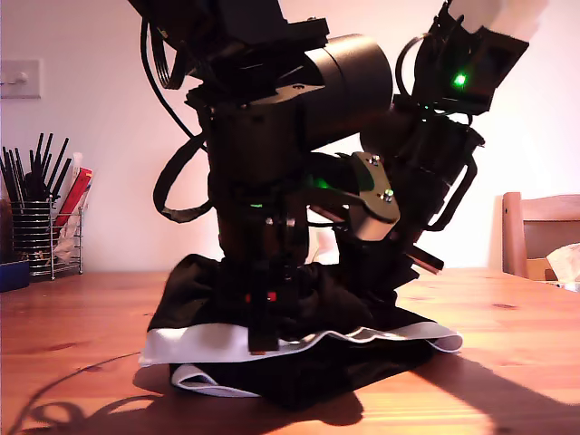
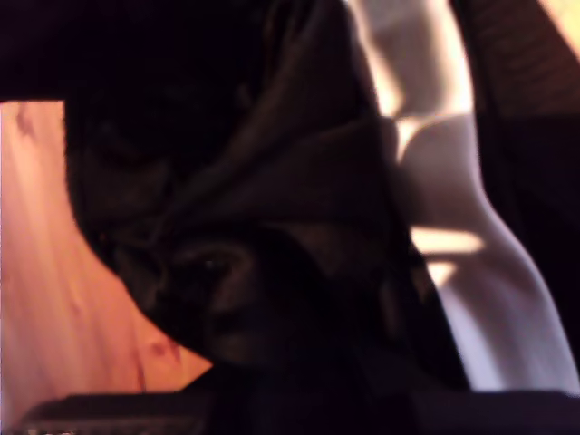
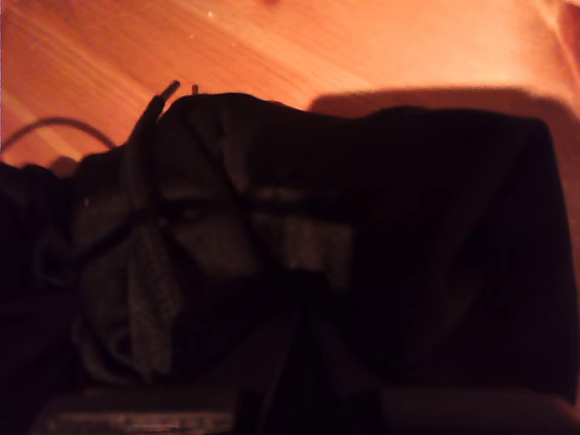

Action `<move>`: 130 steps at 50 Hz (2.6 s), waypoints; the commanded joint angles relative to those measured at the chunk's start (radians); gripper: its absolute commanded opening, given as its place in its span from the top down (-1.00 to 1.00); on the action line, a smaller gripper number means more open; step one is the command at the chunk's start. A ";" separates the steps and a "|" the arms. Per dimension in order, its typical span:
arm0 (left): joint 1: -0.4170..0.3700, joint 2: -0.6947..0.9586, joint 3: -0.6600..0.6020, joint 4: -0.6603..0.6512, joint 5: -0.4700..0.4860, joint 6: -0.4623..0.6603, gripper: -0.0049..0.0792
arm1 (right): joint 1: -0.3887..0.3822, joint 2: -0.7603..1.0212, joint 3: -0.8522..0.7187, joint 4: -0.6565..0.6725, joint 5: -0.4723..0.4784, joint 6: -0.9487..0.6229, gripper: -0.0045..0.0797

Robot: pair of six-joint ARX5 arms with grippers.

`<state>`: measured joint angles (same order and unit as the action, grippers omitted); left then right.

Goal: Fold the shorts in front of you. After folding it, place it to the left side.

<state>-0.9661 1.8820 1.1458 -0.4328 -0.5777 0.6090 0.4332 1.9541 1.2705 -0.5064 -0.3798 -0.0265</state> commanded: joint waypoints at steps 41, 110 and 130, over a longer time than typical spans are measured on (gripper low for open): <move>0.006 -0.216 -0.046 -0.238 0.334 -0.183 -0.24 | -0.038 0.097 -0.072 0.086 0.065 0.031 0.92; 0.381 -0.232 0.036 -0.080 0.779 -0.484 0.94 | -0.043 -0.006 0.083 -0.202 -0.169 0.026 0.92; 0.381 -0.138 0.036 0.011 0.912 -0.504 0.94 | -0.043 -0.007 0.273 -0.429 -0.164 -0.057 0.92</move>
<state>-0.5823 1.7031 1.1957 -0.4423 0.3302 0.1074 0.3817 1.9675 1.5188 -0.9096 -0.5419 -0.0628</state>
